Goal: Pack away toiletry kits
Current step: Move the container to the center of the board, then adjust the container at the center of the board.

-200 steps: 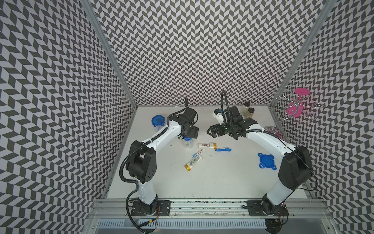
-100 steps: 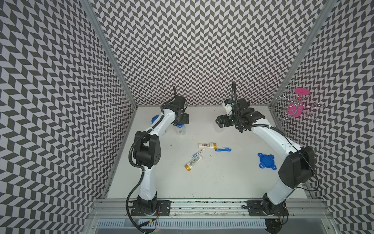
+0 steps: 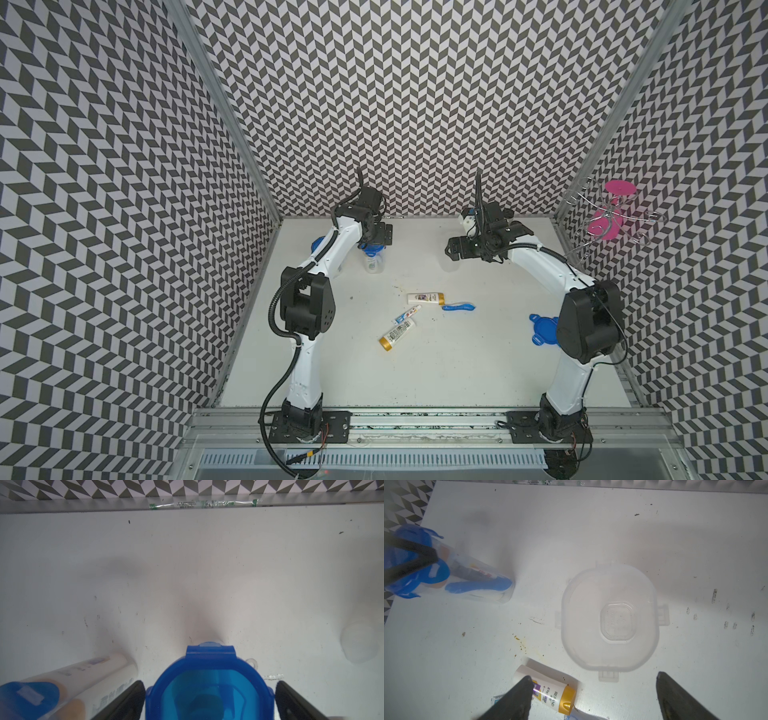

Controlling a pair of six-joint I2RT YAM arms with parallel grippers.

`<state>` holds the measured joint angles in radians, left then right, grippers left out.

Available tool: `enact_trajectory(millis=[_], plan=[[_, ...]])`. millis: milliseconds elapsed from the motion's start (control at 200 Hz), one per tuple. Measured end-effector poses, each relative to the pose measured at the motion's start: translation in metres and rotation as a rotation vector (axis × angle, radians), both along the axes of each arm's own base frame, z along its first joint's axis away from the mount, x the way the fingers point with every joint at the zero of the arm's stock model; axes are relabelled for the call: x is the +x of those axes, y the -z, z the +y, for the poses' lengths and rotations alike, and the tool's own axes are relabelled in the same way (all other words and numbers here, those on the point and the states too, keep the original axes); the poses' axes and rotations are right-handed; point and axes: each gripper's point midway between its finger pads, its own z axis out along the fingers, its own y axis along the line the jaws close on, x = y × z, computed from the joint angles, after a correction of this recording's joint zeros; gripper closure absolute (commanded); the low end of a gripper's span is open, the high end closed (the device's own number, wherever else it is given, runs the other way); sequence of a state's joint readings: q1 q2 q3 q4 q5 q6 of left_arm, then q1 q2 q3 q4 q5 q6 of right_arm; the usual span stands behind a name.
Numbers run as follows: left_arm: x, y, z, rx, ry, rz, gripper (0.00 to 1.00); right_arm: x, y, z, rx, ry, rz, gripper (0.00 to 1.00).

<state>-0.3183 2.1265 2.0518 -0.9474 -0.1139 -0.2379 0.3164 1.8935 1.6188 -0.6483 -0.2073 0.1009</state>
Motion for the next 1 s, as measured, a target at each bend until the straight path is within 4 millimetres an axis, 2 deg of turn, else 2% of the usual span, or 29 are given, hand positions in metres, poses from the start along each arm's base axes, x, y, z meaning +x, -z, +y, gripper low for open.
enact_trajectory(millis=[125, 255, 366, 566, 671, 821, 921, 1002], plan=[[0.0, -0.002, 0.002, 0.0, 0.0, -0.002, 0.0, 0.012, 0.007, -0.003, 0.017, 0.017, 0.017, 0.11], [-0.004, -0.001, 0.002, -0.005, 0.01, 0.009, 0.0, 0.023, -0.008, -0.004, 0.046, 0.023, -0.012, 0.14], [-0.018, -0.004, 0.002, -0.014, 0.024, 0.024, 0.0, 0.029, -0.021, -0.002, 0.07, 0.023, -0.04, 0.2], [-0.036, -0.03, 0.007, -0.026, 0.033, -0.016, 0.01, 0.033, -0.02, -0.004, 0.068, 0.038, -0.048, 0.31], [-0.051, -0.048, 0.013, -0.032, 0.034, -0.055, 0.0, 0.041, -0.01, -0.003, 0.061, 0.041, -0.044, 0.37], [-0.076, -0.071, 0.02, -0.047, 0.043, -0.107, 0.0, 0.069, -0.005, 0.003, 0.055, 0.035, -0.075, 0.49], [-0.092, -0.082, 0.019, -0.084, 0.072, -0.136, 0.0, 0.069, 0.013, 0.003, 0.037, 0.032, -0.041, 0.57], [-0.106, -0.085, 0.015, -0.121, 0.096, -0.146, 0.01, 0.065, 0.024, 0.001, 0.016, 0.031, -0.01, 0.6]])
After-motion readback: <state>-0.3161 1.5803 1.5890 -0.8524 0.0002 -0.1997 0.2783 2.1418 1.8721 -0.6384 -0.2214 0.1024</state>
